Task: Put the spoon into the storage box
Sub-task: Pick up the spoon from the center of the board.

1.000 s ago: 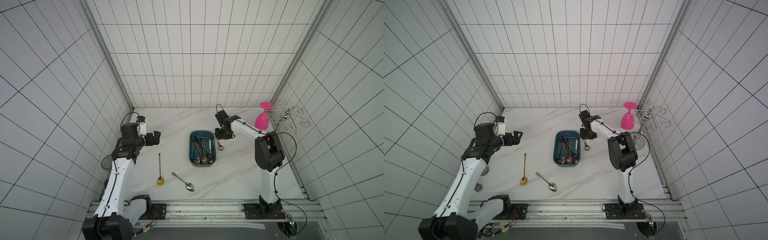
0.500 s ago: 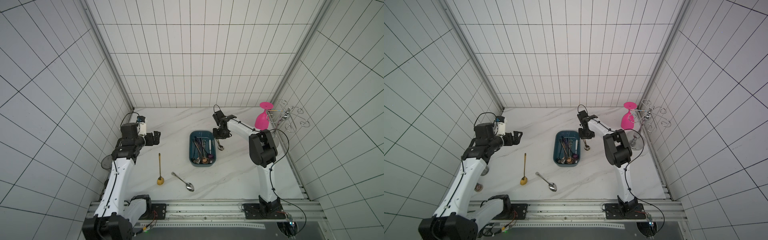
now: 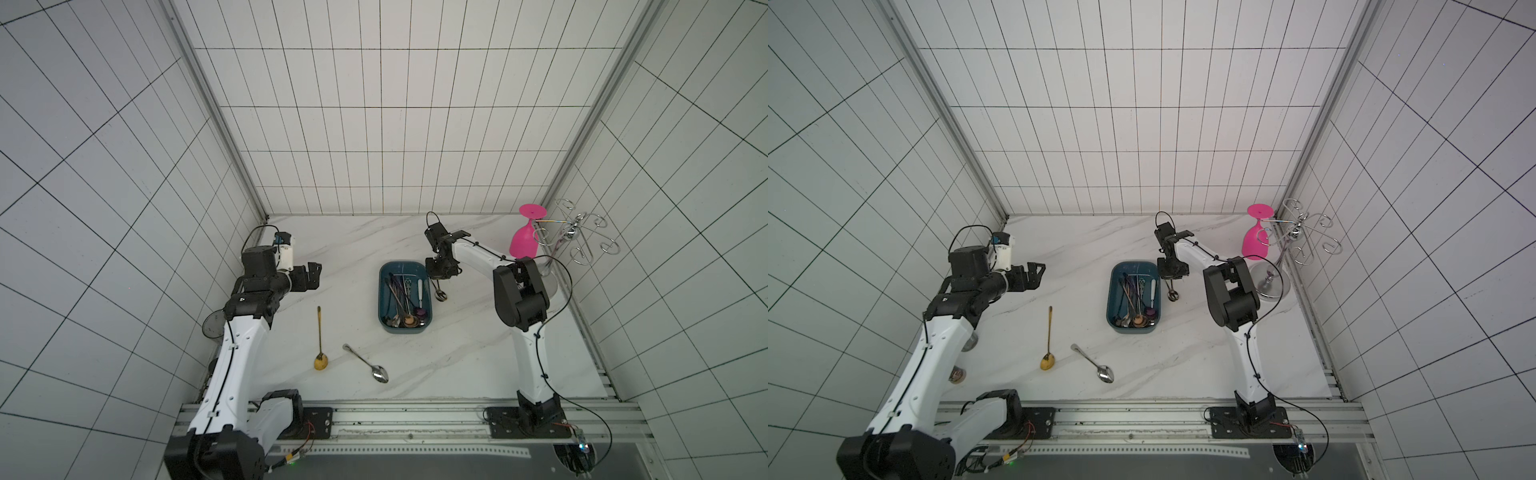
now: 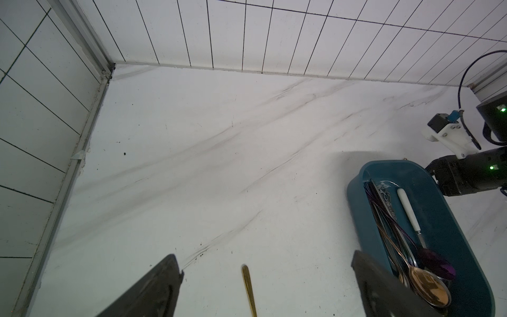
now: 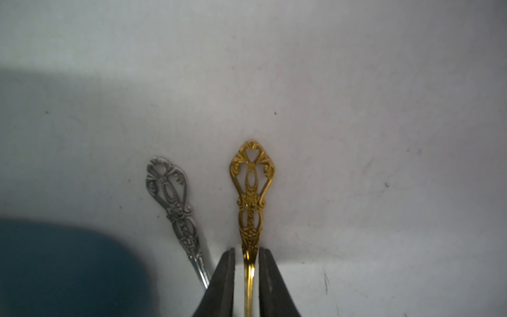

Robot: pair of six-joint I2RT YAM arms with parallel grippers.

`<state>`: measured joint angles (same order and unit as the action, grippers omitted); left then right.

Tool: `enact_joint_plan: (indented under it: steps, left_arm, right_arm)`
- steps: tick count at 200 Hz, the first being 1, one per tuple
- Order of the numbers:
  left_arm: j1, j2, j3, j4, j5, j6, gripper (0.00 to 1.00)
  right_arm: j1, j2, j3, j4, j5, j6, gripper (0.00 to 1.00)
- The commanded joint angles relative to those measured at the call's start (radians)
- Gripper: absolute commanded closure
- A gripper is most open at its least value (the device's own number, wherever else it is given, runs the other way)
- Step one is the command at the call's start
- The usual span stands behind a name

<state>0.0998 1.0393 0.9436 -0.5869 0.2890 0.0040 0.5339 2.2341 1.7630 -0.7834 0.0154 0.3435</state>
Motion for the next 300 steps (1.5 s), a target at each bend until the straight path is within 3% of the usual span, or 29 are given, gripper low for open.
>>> enact_joint_plan:
  steps: [1, 88, 131, 207, 300]
  left_arm:
    - [-0.002, 0.0, -0.016, 0.029, 0.003, 0.004, 0.01]
    - [0.003, -0.002, -0.021, 0.037, 0.0, 0.007, 0.01]
    - [0.008, -0.005, -0.015, 0.029, 0.0, 0.004, 0.01]
    - [0.006, -0.005, -0.01, 0.024, 0.0, 0.005, 0.01]
    - [-0.005, -0.003, 0.001, 0.013, -0.003, 0.008, 0.01]
  right_arm:
    - [-0.008, 0.016, -0.023, -0.016, 0.024, -0.012, 0.82]
    - [-0.008, -0.087, -0.196, 0.041, 0.09, -0.046, 0.87]
    - [-0.008, -0.114, -0.23, 0.046, 0.105, -0.059, 0.97]
    - [-0.004, -0.198, -0.224, -0.003, 0.169, -0.084, 1.0]
    - [0.12, -0.194, -0.131, -0.135, 0.582, -0.216, 1.0]
